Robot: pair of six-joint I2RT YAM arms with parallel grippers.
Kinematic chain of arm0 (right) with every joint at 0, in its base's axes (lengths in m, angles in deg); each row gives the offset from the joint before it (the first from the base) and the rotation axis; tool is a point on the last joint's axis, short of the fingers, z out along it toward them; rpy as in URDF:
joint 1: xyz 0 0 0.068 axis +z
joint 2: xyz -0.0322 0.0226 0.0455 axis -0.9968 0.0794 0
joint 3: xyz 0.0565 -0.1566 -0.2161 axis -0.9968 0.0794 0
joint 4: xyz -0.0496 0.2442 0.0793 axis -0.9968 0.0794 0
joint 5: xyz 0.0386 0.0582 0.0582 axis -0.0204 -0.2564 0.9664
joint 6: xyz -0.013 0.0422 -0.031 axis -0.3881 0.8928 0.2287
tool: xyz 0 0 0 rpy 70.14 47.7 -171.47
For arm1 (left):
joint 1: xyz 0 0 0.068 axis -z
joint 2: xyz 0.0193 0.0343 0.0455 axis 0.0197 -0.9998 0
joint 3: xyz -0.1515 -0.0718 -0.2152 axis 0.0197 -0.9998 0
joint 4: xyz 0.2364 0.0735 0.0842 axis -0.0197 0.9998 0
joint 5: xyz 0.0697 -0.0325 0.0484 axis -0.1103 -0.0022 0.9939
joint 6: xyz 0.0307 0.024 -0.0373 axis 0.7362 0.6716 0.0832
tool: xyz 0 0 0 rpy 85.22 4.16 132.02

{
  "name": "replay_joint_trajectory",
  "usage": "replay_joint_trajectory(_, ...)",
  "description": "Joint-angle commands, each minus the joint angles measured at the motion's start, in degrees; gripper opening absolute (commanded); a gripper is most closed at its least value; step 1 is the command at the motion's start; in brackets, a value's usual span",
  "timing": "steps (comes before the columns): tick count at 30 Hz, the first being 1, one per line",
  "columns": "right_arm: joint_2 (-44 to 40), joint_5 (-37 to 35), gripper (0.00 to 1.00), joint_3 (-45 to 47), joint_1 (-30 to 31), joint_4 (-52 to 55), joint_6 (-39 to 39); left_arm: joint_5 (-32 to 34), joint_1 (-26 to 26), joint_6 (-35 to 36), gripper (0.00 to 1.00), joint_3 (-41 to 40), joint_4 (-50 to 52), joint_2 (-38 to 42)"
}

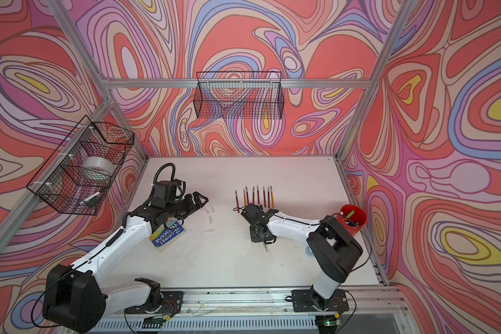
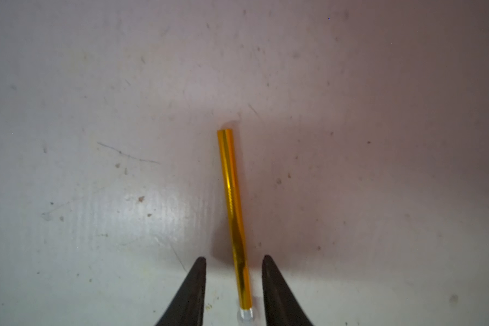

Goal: Remove protective caps from carving knives
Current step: Pick up the carving knife from the center of the board.

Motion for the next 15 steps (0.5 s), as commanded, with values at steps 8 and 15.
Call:
replay_joint_trajectory(8, 4.32, 4.55, 0.24, -2.02, -0.68, -4.43, -5.44, -0.3, 0.3, 1.08, 0.85, -0.59, 0.41, -0.92)
replay_joint_trajectory(15, 7.53, 12.42, 0.0, -4.47, -0.56, -9.26, -14.3, -1.6, 0.31, 1.53, 0.85, -2.03, 0.52, -0.57)
